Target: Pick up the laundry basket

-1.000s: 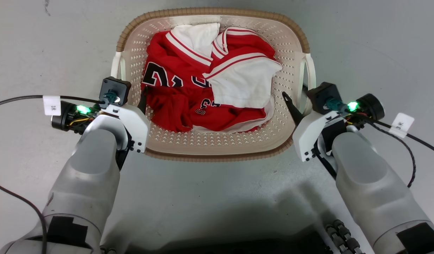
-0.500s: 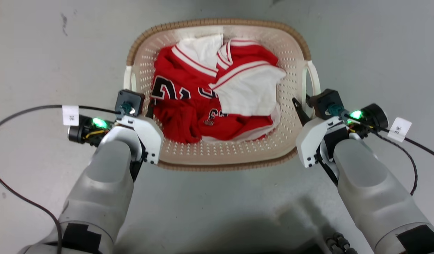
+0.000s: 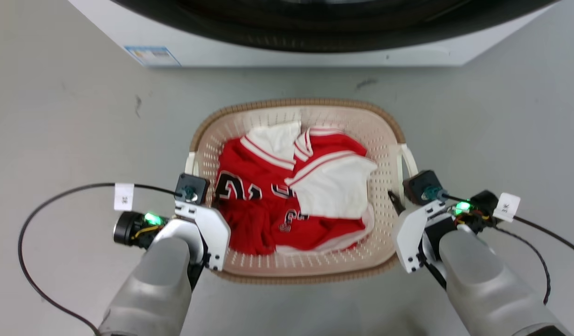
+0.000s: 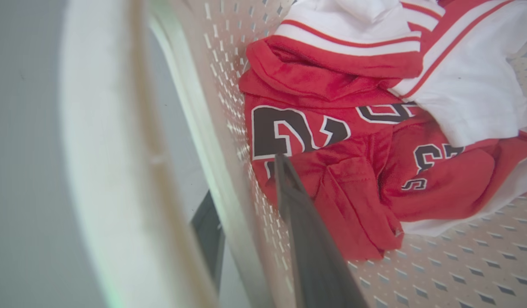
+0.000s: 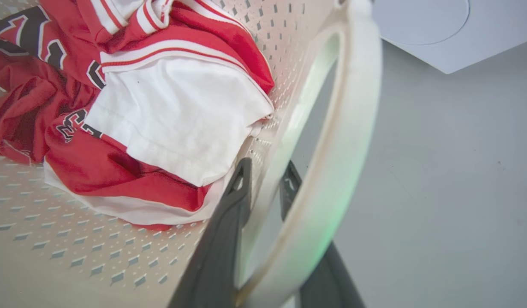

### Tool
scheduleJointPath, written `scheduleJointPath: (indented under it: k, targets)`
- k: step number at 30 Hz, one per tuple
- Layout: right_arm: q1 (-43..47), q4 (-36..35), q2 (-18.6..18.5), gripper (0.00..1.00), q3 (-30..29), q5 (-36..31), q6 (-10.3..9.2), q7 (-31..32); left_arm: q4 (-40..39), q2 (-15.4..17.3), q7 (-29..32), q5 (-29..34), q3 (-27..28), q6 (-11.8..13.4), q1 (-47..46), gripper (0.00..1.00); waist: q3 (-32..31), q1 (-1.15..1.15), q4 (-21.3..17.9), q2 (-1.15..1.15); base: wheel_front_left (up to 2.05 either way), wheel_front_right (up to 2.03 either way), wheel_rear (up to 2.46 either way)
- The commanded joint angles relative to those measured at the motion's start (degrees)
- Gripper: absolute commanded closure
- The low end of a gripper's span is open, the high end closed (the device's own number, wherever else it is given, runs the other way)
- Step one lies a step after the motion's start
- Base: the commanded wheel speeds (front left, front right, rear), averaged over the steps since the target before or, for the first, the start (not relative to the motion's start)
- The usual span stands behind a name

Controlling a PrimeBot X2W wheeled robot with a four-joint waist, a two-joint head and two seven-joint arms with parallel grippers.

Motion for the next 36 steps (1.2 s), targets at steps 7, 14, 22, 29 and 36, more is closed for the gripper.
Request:
scheduleJointPath:
  k: [7, 14, 22, 29, 36]
  targets:
    - [3.6, 0.5, -0.2, 1.0, 4.0, 2.6, 0.14, 2.4, 0.0, -0.9, 2.7, -2.9, -3.4, -0.7, 4.3, 1.0, -9.8, 0.0, 1.2, 0.0, 0.0, 0.0, 0.0]
    - [6.9, 0.6, -0.2, 1.0, 9.1, 6.9, 0.14, 5.7, 0.0, -1.2, 7.2, -8.4, -7.7, -0.7, 7.9, 1.0, -16.0, 0.0, 1.4, 0.0, 0.0, 0.0, 0.0]
    - [10.7, 0.5, -0.4, 1.0, 15.0, 13.2, 0.15, 9.4, -2.2, -1.4, 11.1, -15.1, -14.4, -0.7, 11.8, 1.0, -22.4, 0.0, 1.7, 0.0, 0.0, 0.0, 0.0]
    - [14.2, -1.4, -2.4, 1.0, 20.2, 19.4, 0.14, 12.2, -4.0, -0.4, 13.6, -20.8, -19.7, -0.7, 14.8, 1.0, -26.9, 0.0, 2.3, 0.0, 0.0, 0.0, 0.0]
    - [17.0, -3.4, -4.4, 1.0, 25.0, 25.2, 0.14, 14.3, -5.5, 1.0, 15.5, -25.9, -24.7, -0.7, 17.6, 1.0, -30.9, 0.0, 2.8, 0.0, 0.0, 0.0, 0.0]
